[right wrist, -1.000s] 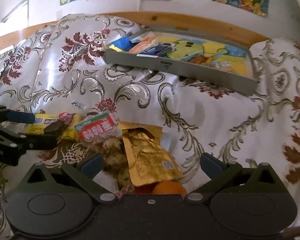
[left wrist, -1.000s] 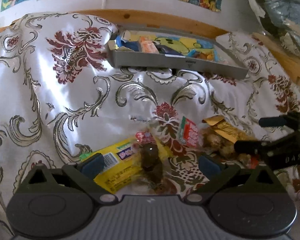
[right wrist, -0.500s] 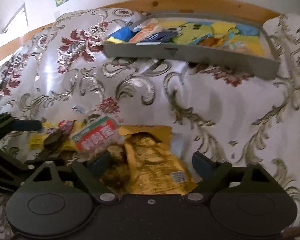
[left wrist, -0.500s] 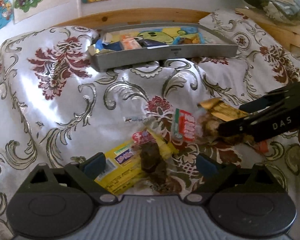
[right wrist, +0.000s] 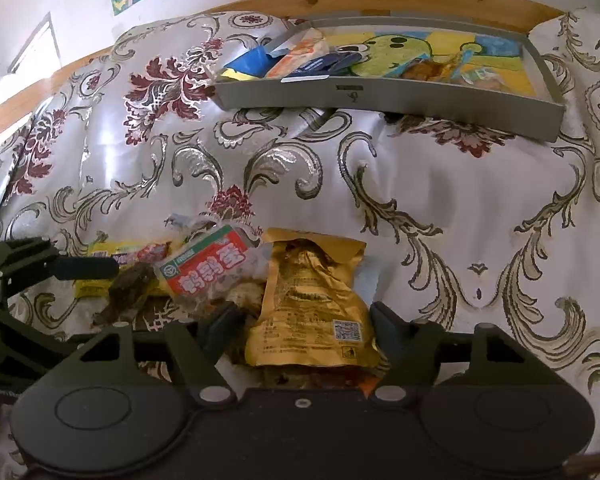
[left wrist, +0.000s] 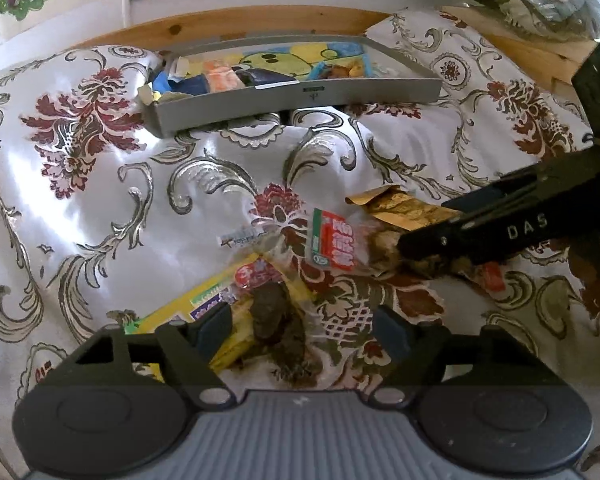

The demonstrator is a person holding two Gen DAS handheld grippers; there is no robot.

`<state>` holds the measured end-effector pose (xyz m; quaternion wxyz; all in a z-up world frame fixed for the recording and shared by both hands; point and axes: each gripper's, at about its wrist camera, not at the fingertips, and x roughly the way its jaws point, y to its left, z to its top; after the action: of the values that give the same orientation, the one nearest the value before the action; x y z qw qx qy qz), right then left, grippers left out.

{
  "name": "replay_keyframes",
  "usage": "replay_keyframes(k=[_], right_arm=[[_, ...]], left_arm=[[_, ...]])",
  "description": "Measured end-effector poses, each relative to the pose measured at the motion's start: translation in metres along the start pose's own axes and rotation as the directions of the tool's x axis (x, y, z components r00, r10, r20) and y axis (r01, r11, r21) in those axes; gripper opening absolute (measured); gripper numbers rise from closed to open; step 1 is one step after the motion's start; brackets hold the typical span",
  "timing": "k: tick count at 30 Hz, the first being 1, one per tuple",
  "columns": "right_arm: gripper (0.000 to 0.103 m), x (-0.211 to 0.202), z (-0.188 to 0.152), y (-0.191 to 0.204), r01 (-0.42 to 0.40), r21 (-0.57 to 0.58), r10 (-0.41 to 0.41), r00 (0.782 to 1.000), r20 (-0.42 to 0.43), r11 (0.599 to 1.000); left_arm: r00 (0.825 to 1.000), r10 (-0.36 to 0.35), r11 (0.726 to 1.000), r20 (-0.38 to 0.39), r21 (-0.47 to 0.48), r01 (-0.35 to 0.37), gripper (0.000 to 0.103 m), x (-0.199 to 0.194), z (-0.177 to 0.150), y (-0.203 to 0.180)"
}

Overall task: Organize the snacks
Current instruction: 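Lower the right tool onto the gold foil bag while the left tool reaches the brown wrapped snack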

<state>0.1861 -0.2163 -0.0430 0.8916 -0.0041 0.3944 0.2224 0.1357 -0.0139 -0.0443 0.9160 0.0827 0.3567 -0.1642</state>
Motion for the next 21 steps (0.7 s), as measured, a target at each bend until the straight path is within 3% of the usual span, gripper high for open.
replay_keyframes(k=[5,7,9,15,18,21], right_arm=[[0.077,0.007,0.009,-0.001,-0.018,0.002,0.018,1.000,-0.002,1.000],[0.069,0.009,0.012,0.002,-0.025,-0.006,0.025,1.000,-0.005,1.000],[0.067,0.010,0.013,0.007,-0.017,-0.014,0.017,1.000,-0.001,1.000],[0.057,0.003,0.009,0.007,-0.002,-0.005,0.002,1.000,0.016,1.000],[0.055,-0.002,0.006,0.007,-0.006,0.004,0.006,1.000,0.018,1.000],[0.052,-0.007,-0.001,0.013,-0.019,-0.019,0.019,1.000,0.009,1.000]], left_arm=[[1.000,0.020,0.999,-0.001,0.035,-0.020,0.078,0.004,0.001,-0.002],[0.999,0.032,0.998,0.002,0.045,-0.032,0.067,0.004,0.001,-0.002],[1.000,0.028,0.999,0.001,0.039,-0.028,0.063,0.003,0.002,-0.001],[0.999,-0.017,1.000,-0.028,0.000,0.017,0.049,0.001,0.004,0.000],[0.995,-0.075,0.996,-0.072,-0.055,0.071,0.048,0.002,0.004,0.001],[0.994,-0.081,0.994,-0.079,-0.078,0.075,0.048,0.002,0.003,0.002]])
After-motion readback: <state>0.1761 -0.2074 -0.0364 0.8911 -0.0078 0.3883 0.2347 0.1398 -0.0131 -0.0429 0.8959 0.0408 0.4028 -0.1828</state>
